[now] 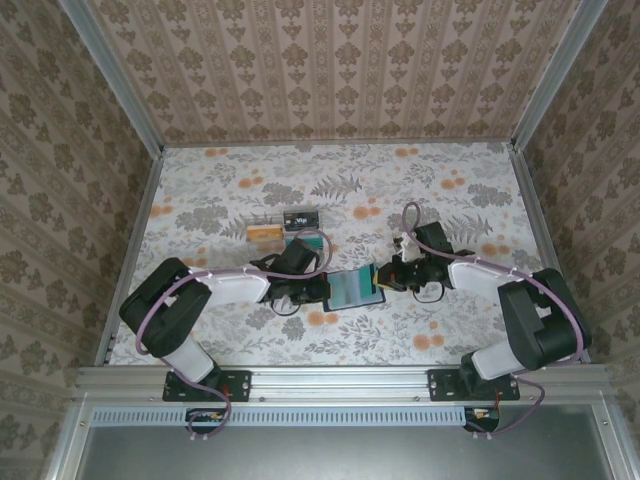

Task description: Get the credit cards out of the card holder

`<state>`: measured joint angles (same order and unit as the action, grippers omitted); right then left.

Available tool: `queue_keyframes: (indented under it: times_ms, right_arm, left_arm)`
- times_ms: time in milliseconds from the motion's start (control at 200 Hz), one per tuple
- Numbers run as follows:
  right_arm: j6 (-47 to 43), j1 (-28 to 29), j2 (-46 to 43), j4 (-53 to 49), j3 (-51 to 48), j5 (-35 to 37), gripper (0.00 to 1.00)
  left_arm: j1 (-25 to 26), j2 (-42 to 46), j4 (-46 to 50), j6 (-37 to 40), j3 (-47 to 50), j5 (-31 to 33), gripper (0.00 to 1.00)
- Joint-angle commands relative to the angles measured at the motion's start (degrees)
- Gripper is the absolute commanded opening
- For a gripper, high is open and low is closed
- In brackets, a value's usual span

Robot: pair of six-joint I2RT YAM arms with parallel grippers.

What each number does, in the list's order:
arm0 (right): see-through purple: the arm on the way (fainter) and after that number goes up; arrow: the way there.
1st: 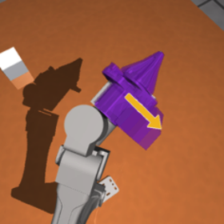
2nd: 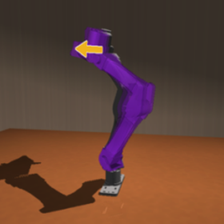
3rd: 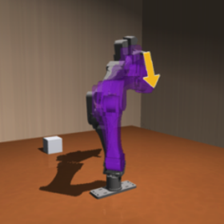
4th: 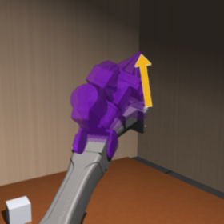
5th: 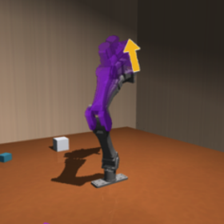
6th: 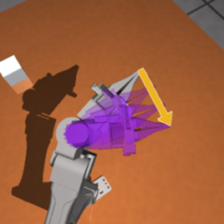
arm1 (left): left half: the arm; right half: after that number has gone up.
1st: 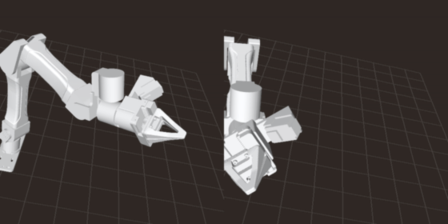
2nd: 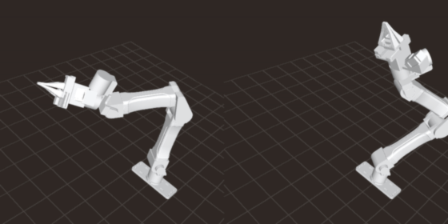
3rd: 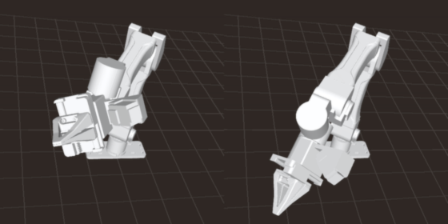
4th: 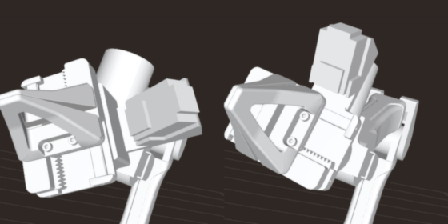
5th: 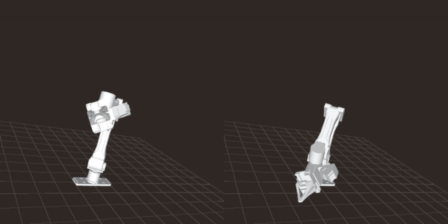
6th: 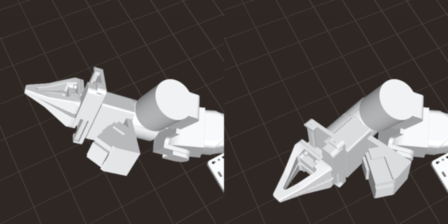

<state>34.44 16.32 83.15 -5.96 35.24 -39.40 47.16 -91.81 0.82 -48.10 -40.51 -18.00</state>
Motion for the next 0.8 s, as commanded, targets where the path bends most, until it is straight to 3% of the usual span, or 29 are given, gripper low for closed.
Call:
queue_keyframes:
  times_ms: [0, 55, 145, 260, 470, 795]
  right_arm:
    - [0.85, -0.24, -3.06, -0.44, -0.42, -2.14, 0.00]
    - [1.36, -0.29, -5.05, 0.14, -0.43, -2.72, 0.00]
    - [2.81, -0.19, -7.05, 1.78, -0.53, -3.95, 0.00]
    - [5.57, 0.43, -9.63, 5.29, -0.53, -5.23, 0.00]
    - [9.36, 2.76, -14.73, 11.92, 0.43, -5.04, 0.00]
    - [11.65, 5.83, -14.74, 17.56, 1.93, -7.10, 0.00]
  left_arm:
    - [-0.30, 4.50, 6.57, 1.00, -1.99, 2.21, 0.08]
    - [-0.26, 7.19, 7.11, 0.64, -2.38, 3.35, 0.15]
    - [-0.40, 11.78, 4.42, -0.77, -1.68, 3.88, 0.37]
    - [-1.49, 18.04, -2.10, -4.79, 0.97, 3.27, 0.45]
    - [-4.21, 23.13, -15.19, -10.72, 5.32, -0.89, 0.41]
    - [-3.99, 20.83, -27.21, -14.09, 6.13, -7.45, 0.37]
